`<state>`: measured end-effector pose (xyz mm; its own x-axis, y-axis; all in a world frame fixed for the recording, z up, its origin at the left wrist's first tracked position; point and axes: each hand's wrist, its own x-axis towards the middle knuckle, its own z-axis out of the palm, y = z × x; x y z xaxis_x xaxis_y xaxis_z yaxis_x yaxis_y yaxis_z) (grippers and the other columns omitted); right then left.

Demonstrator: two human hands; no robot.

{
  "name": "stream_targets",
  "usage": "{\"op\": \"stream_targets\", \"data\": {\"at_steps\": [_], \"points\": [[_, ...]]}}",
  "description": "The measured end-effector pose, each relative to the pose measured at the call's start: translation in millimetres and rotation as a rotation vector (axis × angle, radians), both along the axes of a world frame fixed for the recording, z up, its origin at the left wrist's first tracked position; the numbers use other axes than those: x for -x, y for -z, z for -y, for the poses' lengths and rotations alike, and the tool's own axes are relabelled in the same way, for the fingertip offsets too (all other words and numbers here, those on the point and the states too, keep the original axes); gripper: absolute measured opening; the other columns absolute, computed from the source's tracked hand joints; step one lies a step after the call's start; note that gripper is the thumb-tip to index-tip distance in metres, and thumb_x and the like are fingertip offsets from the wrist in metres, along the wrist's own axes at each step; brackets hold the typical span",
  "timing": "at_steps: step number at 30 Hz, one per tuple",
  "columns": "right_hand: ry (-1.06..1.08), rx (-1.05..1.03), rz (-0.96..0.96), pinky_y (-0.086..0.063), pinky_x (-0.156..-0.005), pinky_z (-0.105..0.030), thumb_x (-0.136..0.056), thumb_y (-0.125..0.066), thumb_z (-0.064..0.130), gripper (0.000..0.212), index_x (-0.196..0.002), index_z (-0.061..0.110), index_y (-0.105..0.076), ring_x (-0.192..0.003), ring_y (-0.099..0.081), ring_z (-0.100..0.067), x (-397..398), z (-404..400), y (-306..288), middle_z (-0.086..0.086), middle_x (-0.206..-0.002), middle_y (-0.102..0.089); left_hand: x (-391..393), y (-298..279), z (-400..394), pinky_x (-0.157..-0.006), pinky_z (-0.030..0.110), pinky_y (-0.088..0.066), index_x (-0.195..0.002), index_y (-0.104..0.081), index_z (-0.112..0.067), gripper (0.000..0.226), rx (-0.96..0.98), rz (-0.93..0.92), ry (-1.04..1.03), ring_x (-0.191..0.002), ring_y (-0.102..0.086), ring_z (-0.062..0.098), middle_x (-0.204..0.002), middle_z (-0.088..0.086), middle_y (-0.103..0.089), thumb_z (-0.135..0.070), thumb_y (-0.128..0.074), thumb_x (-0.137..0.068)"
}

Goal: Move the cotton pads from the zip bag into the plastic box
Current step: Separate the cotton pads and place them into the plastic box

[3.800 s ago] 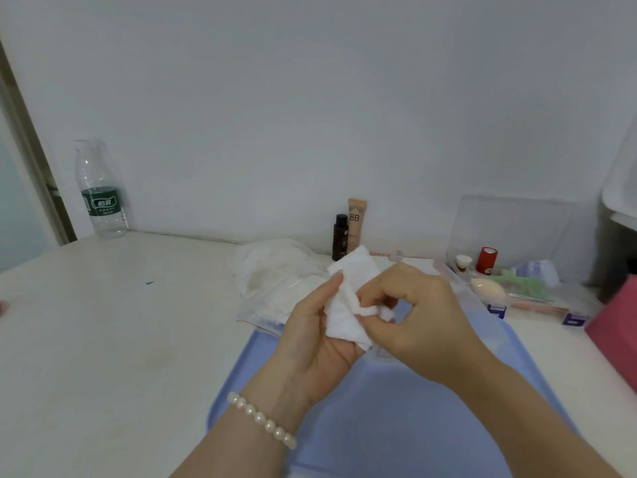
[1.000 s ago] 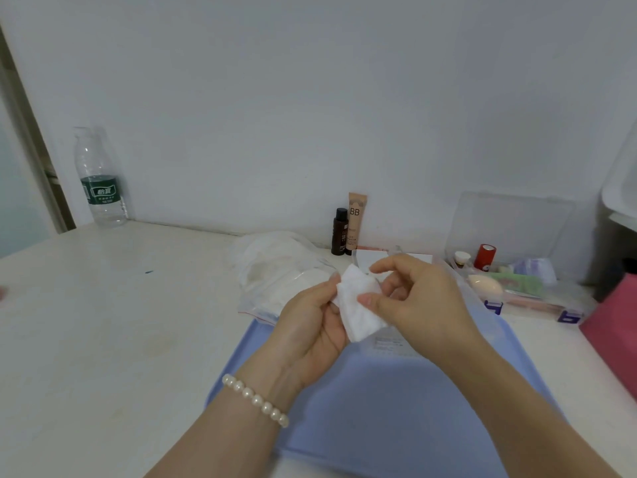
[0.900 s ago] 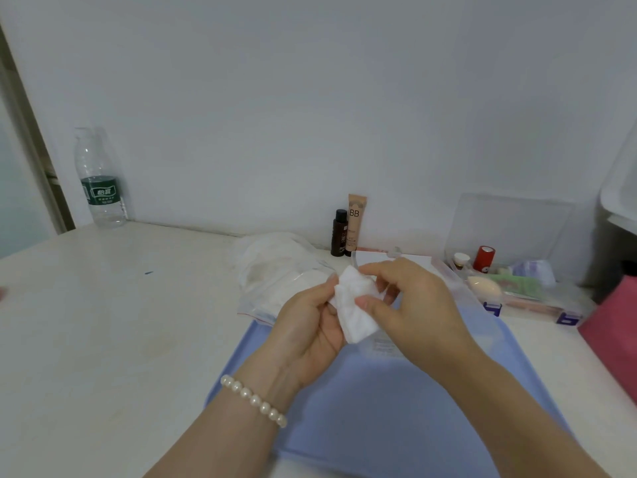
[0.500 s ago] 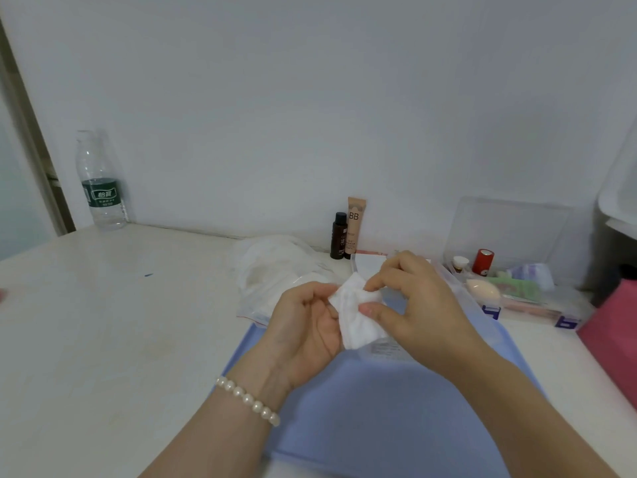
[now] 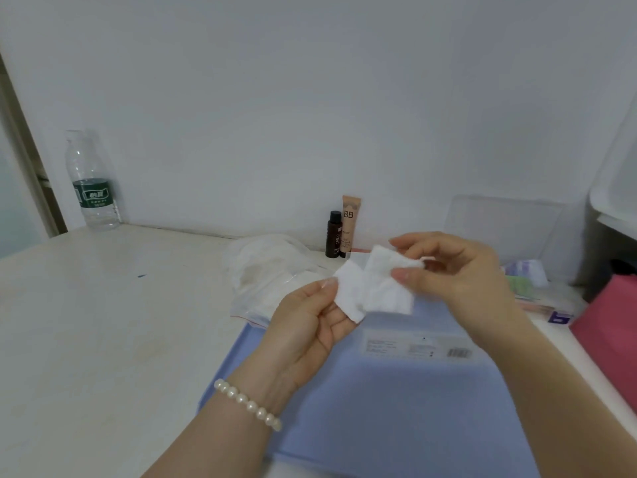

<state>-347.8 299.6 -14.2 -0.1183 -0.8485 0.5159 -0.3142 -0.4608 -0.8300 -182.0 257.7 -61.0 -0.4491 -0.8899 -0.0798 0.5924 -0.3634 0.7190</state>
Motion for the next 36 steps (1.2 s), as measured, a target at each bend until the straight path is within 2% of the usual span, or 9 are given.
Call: {"op": "stream_targets", "data": {"at_steps": [4, 7, 13, 21, 23, 26, 30, 32, 36], "points": [[-0.296, -0.226, 0.316, -0.054, -0.053, -0.023, -0.025, -0.093, 0.037, 0.048, -0.064, 0.020, -0.071, -0.063, -0.068, -0.015, 16.5, -5.9, -7.2, -0.003, -0.069, -0.071, -0.8, 2.7, -2.4, -0.067, 0.028, -0.059, -0.085, -0.070, -0.003, 0.020, 0.158, 0.256, -0.014, -0.070, -0.068, 0.021, -0.084, 0.014, -0.070, -0.012, -0.054, -0.092], [-0.319, -0.350, 0.160, -0.057, -0.058, -0.028, -0.036, -0.092, 0.014, 0.042, -0.073, 0.016, -0.072, -0.066, -0.069, -0.019, 12.7, -9.8, -9.2, -0.009, -0.072, -0.072, -0.7, 3.6, -3.0, -0.061, 0.027, -0.057, -0.071, -0.074, -0.008, 0.026, 0.244, 0.396, 0.016, -0.065, -0.050, 0.020, -0.075, 0.013, -0.055, -0.013, -0.057, -0.090], [-0.136, -0.422, -0.032, -0.052, -0.053, -0.024, -0.068, -0.074, -0.006, 0.024, -0.084, 0.012, -0.069, -0.062, -0.067, -0.015, -7.0, -7.3, -4.0, -0.007, -0.066, -0.070, 1.2, 6.4, -2.3, -0.064, 0.027, -0.056, -0.098, -0.065, 0.009, 0.025, 0.242, 0.464, 0.072, -0.084, -0.037, 0.030, -0.090, 0.017, -0.042, -0.011, -0.050, -0.095], [-0.061, -0.420, -0.033, -0.050, -0.047, -0.020, -0.069, -0.073, -0.010, 0.024, -0.083, 0.008, -0.066, -0.051, -0.061, -0.008, -18.3, -7.7, -3.5, -0.003, -0.057, -0.063, 0.4, 1.4, -4.9, -0.064, 0.029, -0.059, -0.097, -0.067, 0.002, 0.025, 0.204, 0.431, 0.069, -0.087, -0.056, 0.030, -0.091, 0.017, -0.054, -0.011, -0.045, -0.097], [-0.043, -0.410, -0.056, -0.051, -0.048, -0.019, -0.069, -0.073, -0.010, 0.024, -0.083, 0.008, -0.066, -0.051, -0.059, -0.008, -20.6, -8.2, -4.7, -0.008, -0.061, -0.060, -0.4, -1.6, -6.7, -0.067, 0.031, -0.058, -0.096, -0.067, -0.002, 0.035, 0.178, 0.422, 0.076, -0.075, -0.067, 0.023, -0.078, 0.014, -0.067, -0.025, -0.042, -0.099], [-0.026, -0.375, -0.072, -0.050, -0.048, -0.018, -0.069, -0.074, -0.008, 0.023, -0.084, 0.008, -0.066, -0.050, -0.057, -0.008, -25.6, -8.8, -4.9, -0.008, -0.063, -0.059, -2.7, -4.3, -8.3, -0.075, 0.034, -0.058, -0.099, -0.068, -0.003, 0.050, 0.196, 0.411, 0.088, -0.086, -0.071, 0.026, -0.091, 0.017, -0.073, -0.047, -0.048, -0.086], [0.060, -0.188, 0.012, -0.047, -0.051, -0.015, -0.068, -0.077, 0.004, 0.017, -0.078, 0.015, -0.068, -0.051, -0.055, -0.007, -32.0, -9.3, -6.4, 0.002, -0.060, -0.062, -19.0, -20.7, -13.4, -0.067, 0.026, -0.059, -0.088, -0.071, -0.004, 0.029, 0.299, 0.324, 0.055, -0.076, -0.071, 0.018, -0.085, 0.010, -0.074, -0.013, -0.069, -0.061], [0.109, -0.084, 0.107, -0.047, -0.052, -0.018, -0.077, -0.071, 0.011, 0.007, -0.075, 0.016, -0.068, -0.053, -0.058, -0.009, -34.2, -8.9, -6.9, 0.001, -0.061, -0.066, -36.1, -30.0, -5.4, -0.064, 0.027, -0.058, -0.086, -0.069, -0.001, 0.029, 0.328, 0.321, -0.083, -0.068, -0.070, 0.016, -0.078, 0.009, -0.073, -0.009, -0.069, -0.058], [0.092, -0.143, 0.049, -0.050, -0.062, -0.019, -0.086, -0.061, 0.004, 0.021, -0.072, 0.019, -0.067, -0.060, -0.063, -0.008, -55.2, -5.2, 10.1, 0.005, -0.063, -0.068, -66.0, -41.3, 8.5, -0.054, 0.027, -0.057, -0.082, -0.067, 0.000, 0.016, 0.331, 0.316, -0.364, -0.061, -0.068, 0.016, -0.069, 0.007, -0.072, 0.001, -0.070, -0.067]]}}
